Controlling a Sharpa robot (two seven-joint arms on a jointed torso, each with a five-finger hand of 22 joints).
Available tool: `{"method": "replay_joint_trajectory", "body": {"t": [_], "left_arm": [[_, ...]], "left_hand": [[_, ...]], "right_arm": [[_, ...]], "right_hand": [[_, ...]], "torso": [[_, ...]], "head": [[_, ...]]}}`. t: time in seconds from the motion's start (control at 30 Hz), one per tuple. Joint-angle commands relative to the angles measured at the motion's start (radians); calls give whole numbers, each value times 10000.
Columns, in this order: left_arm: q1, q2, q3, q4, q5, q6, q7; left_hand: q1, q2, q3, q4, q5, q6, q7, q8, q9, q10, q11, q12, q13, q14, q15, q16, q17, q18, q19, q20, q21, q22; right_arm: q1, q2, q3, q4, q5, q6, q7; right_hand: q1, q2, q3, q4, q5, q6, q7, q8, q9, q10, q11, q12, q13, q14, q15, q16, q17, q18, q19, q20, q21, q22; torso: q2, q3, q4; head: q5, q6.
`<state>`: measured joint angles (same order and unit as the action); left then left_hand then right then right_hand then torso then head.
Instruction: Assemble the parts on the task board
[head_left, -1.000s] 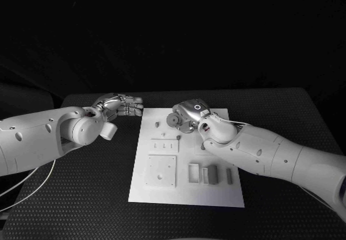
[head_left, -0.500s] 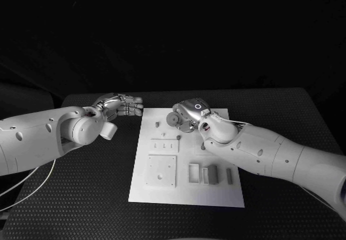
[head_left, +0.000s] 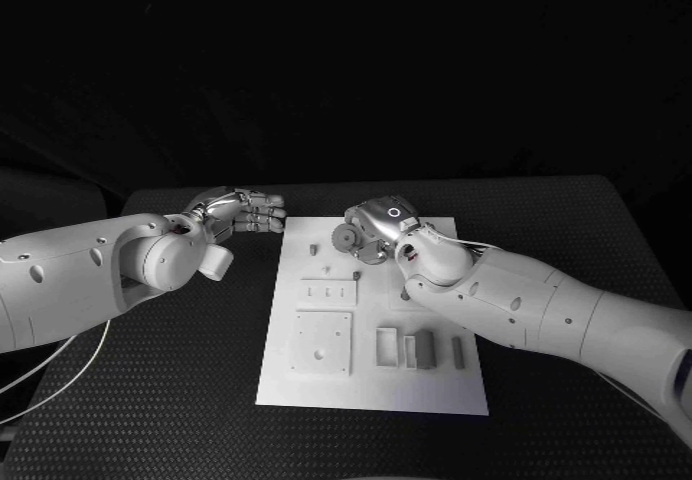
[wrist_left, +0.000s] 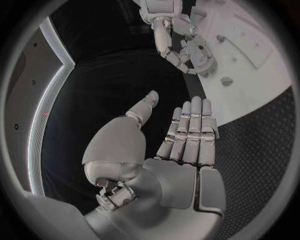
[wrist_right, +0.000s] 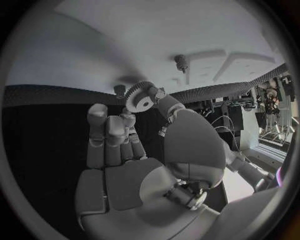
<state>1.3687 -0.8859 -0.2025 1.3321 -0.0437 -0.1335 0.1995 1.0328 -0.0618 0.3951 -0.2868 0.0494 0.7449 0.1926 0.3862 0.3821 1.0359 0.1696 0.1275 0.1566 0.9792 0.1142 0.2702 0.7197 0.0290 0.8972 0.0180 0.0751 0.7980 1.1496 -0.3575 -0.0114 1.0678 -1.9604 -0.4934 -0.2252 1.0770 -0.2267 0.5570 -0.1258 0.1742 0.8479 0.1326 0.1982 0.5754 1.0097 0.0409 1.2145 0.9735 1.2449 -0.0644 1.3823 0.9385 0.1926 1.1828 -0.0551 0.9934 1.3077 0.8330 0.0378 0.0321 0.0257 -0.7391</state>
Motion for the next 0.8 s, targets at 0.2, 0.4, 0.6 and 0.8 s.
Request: {"method": "replay_joint_trajectory", "body": {"t": [0.2,0.4,0.6,0.8], "left_arm": [[9,12,8,26,-17,40,66],[10,22,8,26,-17,40,65],[10,30,8,24,-17,43,60],[10,29,8,35,-17,37,61]], "left_hand": [[-15,-38,-1,-19,34,-72,193,-30,-12,-39,2,-69,10,61,15,-64,16,-107,26,-25,-55,-17],[-15,-39,-1,-19,34,-74,194,-29,-12,-40,3,-71,11,62,15,-66,18,-107,26,-24,-55,-17],[-14,-38,1,-18,34,-75,194,-28,-12,-40,3,-71,12,63,14,-68,20,-107,27,-25,-55,-17],[-12,-38,3,-19,34,-78,195,-28,-11,-41,3,-72,12,63,15,-70,22,-106,27,-25,-54,-17]], "right_arm": [[5,25,2,-36,-32,226,37],[4,96,-1,-122,-18,340,42],[3,175,-2,-177,-3,320,58],[3,231,-9,-282,19,480,87]], "right_hand": [[-27,-52,-12,34,34,248,186,44,131,37,-28,26,-15,22,-58,14,-13,692,-24,-75,60,182],[-32,-56,-11,41,33,247,187,44,131,38,-28,24,-17,22,-58,12,-14,692,-25,-76,58,182],[-38,-54,-9,50,33,243,187,43,131,37,-28,22,-19,21,-58,9,-15,692,-27,-75,56,181],[-44,-61,-8,57,32,242,187,43,132,36,-27,19,-21,19,-57,7,-16,692,-29,-76,54,180]], "torso": [[3,1,14],[1,0,1],[5,-2,12],[-1,-13,12]], "head": [[-12,-6],[-11,6],[-4,-19],[-1,-26]]}}
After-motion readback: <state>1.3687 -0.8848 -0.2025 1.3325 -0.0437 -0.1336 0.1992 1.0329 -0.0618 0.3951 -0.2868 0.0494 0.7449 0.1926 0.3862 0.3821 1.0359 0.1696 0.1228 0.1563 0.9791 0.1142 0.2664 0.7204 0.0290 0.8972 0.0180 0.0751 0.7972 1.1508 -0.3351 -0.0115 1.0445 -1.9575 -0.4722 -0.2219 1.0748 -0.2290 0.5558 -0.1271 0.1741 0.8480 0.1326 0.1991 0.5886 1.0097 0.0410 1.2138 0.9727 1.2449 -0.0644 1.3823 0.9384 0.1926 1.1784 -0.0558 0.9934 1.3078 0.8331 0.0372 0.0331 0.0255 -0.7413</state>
